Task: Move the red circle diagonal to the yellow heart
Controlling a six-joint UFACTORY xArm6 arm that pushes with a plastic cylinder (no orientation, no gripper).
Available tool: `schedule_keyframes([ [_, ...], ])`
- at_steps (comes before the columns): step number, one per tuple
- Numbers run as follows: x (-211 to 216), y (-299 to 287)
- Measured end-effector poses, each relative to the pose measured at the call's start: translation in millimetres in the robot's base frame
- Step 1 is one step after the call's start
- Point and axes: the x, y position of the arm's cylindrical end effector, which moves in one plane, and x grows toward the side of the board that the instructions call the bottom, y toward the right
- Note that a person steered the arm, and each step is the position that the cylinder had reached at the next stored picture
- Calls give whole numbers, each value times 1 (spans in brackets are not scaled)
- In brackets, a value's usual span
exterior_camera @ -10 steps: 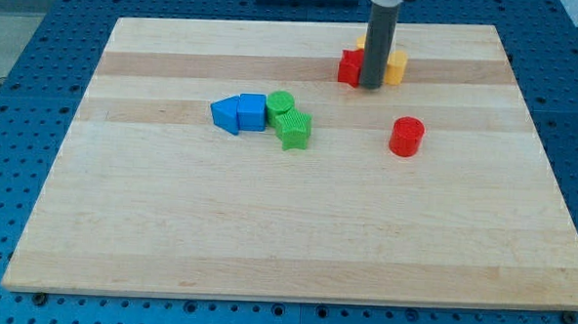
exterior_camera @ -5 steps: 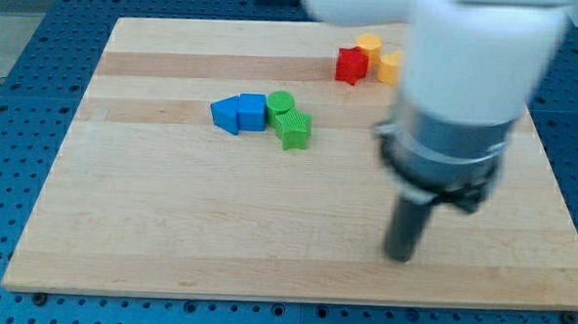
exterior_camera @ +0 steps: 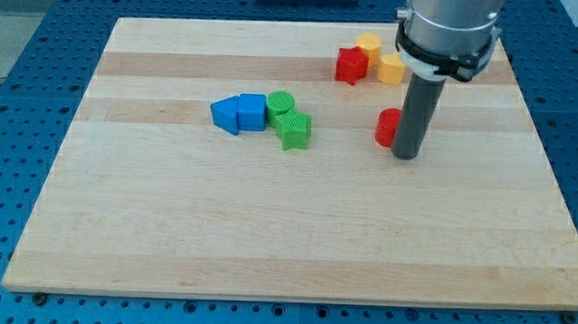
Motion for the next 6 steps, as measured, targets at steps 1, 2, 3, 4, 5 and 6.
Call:
schedule_keyframes([
  [1, -50, -5],
  [2, -80, -5],
  [3, -80, -5],
  [4, -64, -5],
  [5, -25, -32],
  [6, -25, -50],
])
